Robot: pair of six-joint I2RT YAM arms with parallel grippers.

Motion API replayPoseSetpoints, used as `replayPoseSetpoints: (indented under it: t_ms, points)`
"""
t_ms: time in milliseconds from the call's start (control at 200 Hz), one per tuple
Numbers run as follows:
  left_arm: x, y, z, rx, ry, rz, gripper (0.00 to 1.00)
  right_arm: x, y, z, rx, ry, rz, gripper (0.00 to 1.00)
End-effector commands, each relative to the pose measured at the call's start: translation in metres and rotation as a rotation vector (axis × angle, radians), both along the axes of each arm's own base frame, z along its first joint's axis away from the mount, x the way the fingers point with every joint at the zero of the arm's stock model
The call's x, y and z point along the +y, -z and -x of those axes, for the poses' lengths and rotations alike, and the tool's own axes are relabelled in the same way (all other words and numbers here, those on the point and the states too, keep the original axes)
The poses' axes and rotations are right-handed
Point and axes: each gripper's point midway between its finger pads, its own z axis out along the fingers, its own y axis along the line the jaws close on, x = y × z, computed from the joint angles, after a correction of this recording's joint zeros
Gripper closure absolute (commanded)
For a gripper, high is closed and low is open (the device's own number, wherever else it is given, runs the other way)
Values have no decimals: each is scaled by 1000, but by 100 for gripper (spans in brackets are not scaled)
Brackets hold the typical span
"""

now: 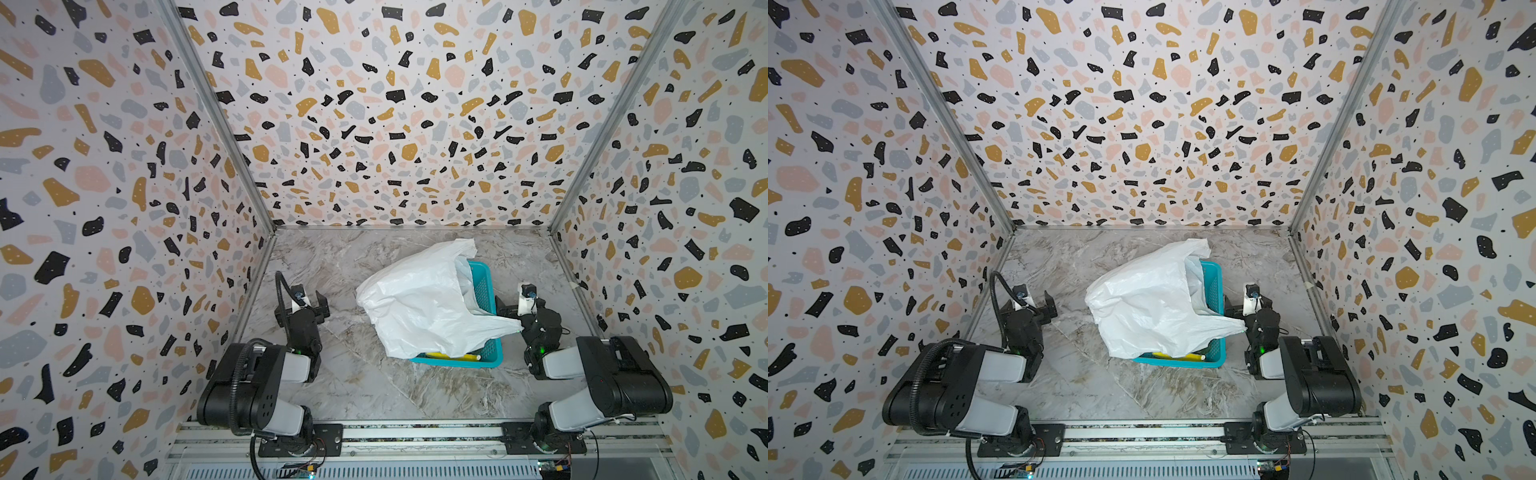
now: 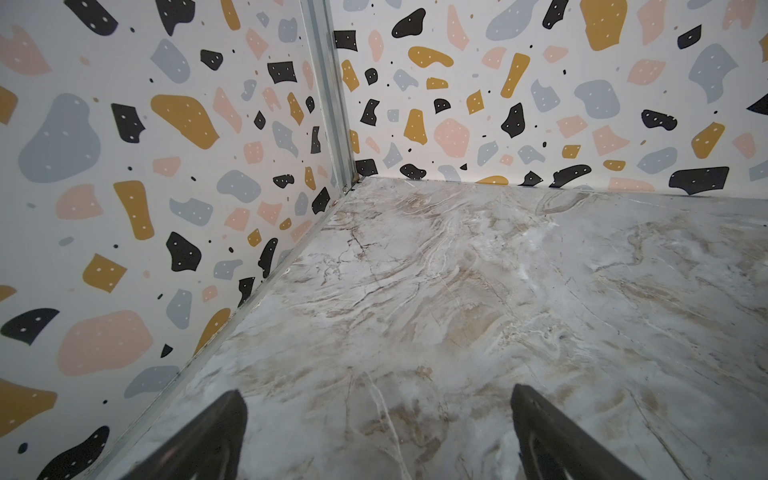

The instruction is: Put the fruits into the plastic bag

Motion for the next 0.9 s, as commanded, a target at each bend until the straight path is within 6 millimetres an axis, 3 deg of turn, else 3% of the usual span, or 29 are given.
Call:
replayPoseSetpoints:
  t_ms: [0,310,375,451,506,571,681,766,896]
  points:
    - [0,-14,-3,-55,-4,1,0,0,-16,-5,-47,-3,-9,1]
    - [-1,-19,-7,-49,-1,15,1,0,-15,-6,-42,-1,-7,1]
    - [4,-15,-32,113,-48,45,1,0,-16,-5,-48,3,-8,1]
    - [4,-35,-63,180,-54,53,1,-11,-21,-14,0,81,-15,1]
    - [2,-50,-72,164,-56,66,1,-17,-30,-26,87,128,-47,1]
    - [3,-65,-74,129,-88,96,1,-25,-56,-35,97,205,-138,4]
    - [10,-85,-69,77,-202,235,1,-29,-82,-24,93,341,-263,11]
    - [-15,-95,-67,99,-159,323,1,-8,-92,-14,139,308,-301,13]
    - [-108,-111,-52,169,81,354,0,52,-100,6,253,56,-313,13]
